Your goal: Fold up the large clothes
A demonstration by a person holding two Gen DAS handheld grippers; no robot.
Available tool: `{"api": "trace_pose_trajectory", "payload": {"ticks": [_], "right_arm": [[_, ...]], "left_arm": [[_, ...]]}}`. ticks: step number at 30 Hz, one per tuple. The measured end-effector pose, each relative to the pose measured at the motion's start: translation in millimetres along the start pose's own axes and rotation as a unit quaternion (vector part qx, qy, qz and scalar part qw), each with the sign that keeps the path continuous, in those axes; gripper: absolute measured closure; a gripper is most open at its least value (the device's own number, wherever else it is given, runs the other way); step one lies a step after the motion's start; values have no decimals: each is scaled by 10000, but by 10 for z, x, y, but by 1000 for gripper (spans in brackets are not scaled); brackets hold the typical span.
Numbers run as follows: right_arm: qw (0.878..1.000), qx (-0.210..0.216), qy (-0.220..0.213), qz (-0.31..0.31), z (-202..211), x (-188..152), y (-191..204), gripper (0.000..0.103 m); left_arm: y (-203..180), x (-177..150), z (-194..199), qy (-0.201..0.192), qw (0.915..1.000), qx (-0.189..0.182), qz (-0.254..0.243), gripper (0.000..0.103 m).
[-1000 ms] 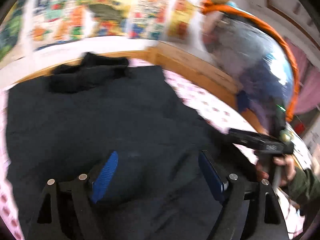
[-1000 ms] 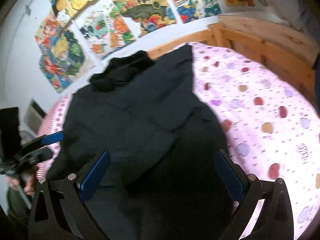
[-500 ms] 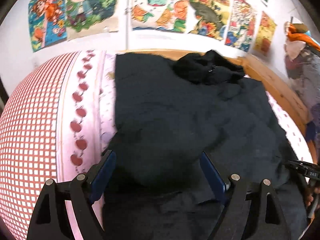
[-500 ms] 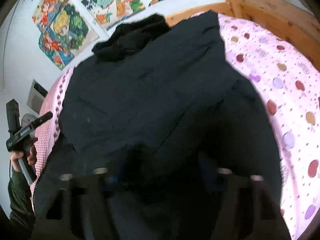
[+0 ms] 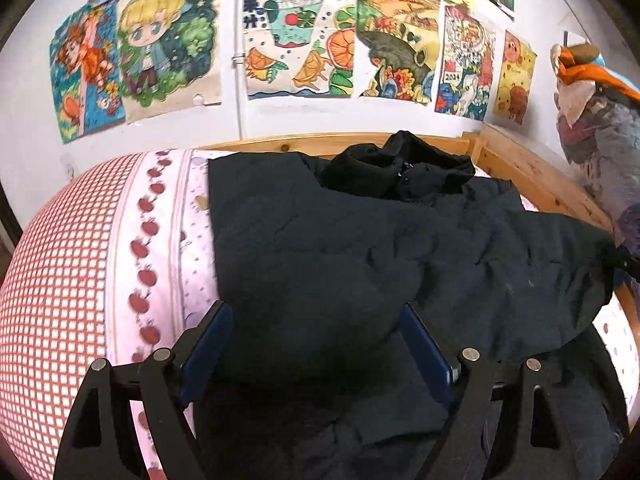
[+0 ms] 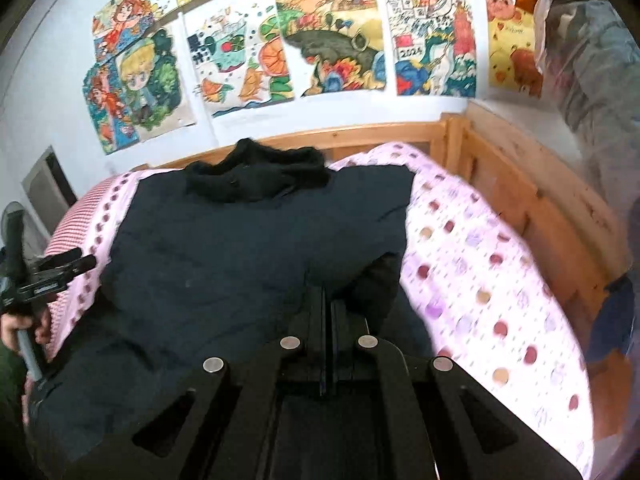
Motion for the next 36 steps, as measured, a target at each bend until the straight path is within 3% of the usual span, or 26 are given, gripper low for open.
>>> {"api": "trace_pose_trajectory", "payload": {"ticks": [5,7,8,10,11,12,14,17,19,22,26,30,34,36], "right_arm": [[9984,-469,253,194,-398,-211,-162,100],[9973,-608,375,160,-465,-272,-152,93],[9963,-744,389,178,-465,-275,-162,87],[9960,-815,170,322,-398,-201,-105,62],[9964,-747,-19,404,-357,-139,-48,42],[9965,-659,-158,483,-351,-86,26,40],[9964,-455,-126,704,-433,-38,169,40],[9934,-68,376,1079,-779,-128,426,40],[9896,-57,675,1270,-968,-244,492,40],[9853,-49,947,1423,-1189,-455,496,40],[9876,226,1104,1096,-1348,-624,418,39],[9886,328,1055,1022,-1445,-758,378,38],[9903,424,919,947,-1431,-795,365,37],[9909,689,858,776,-1368,-725,355,31]], "left_arm": [[-108,-145,-351,420,9990,58,-143,18],[-127,-192,-406,516,9986,10,-149,18],[-145,-181,-392,483,9987,-61,-141,18],[-199,-104,-323,240,9994,-196,-142,18],[-232,-70,-304,135,9995,-230,-156,18],[-282,-34,-308,70,9995,-221,-208,18],[-363,-30,-413,187,9991,-30,-368,17],[-467,-121,-683,532,9956,209,-747,17],[-476,-220,-864,744,9933,283,-842,16],[-445,-296,-961,731,9945,210,-714,12],[-446,-401,-1068,742,9935,360,-789,2],[-471,-487,-1152,647,9934,488,-813,0],[-415,-426,-1066,556,9956,313,-688,0],[-384,-270,-901,285,9981,-163,-525,1]]}}
Point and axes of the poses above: each gripper's, at about its wrist camera, not at the fingertips, and z roughly against the way its jaws point, y to its left, x to its top, the point moved 5 cm from there along -z, roughly the way its jaws point, and after that the axes turned 9 degrees about -y, right-handed, at the moved point
